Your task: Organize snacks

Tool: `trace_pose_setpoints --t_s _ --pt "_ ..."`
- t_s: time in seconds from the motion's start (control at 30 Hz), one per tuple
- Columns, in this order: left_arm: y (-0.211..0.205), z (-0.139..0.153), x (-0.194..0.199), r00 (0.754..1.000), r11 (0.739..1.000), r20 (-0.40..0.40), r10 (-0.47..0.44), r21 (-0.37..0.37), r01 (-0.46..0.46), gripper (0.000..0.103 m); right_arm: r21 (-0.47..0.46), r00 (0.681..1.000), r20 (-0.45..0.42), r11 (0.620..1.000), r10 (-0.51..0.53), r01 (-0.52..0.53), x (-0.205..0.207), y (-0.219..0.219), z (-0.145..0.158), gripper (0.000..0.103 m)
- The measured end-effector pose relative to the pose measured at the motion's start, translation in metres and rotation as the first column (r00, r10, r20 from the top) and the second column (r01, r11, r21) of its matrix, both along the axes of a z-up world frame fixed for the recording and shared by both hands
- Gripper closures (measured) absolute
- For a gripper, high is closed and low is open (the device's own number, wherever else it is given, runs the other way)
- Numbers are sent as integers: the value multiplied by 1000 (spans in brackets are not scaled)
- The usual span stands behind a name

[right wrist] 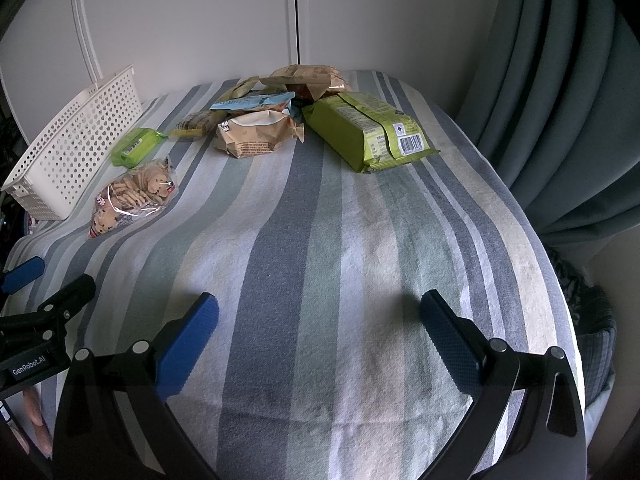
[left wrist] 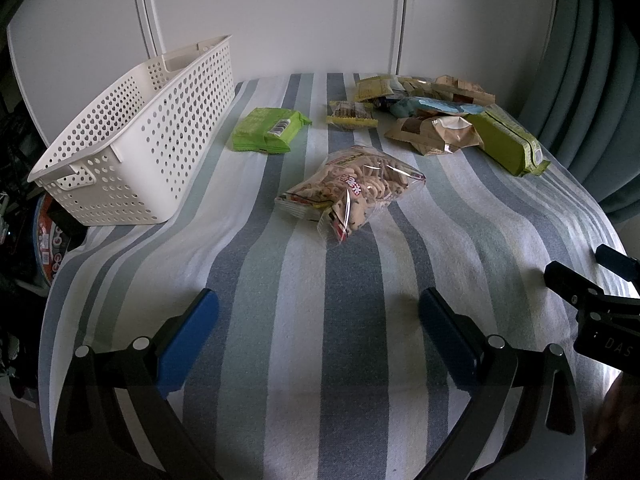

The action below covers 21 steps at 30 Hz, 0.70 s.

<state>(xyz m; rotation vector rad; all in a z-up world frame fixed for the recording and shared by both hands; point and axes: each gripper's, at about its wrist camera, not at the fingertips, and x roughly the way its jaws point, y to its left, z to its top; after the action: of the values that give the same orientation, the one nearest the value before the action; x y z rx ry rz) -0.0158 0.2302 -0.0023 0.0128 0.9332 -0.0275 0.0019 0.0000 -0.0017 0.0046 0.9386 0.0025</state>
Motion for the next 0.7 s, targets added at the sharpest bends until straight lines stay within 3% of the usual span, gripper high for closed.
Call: trace_pose_setpoints --t_s 0.33,0.53,0.7 --pt "-1 0 0 1000 1000 -8 -12 -17 12 2 -2 1000 -9 1000 23 -23 1 1 1 5" --pt "16 12 26 1000 997 -19 -6 -73 4 2 16 1000 -1 1000 24 -24 10 -17 9 5" --pt "19 13 59 997 991 -56 -51 -128 43 2 43 1000 7 999 13 -13 22 -32 14 5"
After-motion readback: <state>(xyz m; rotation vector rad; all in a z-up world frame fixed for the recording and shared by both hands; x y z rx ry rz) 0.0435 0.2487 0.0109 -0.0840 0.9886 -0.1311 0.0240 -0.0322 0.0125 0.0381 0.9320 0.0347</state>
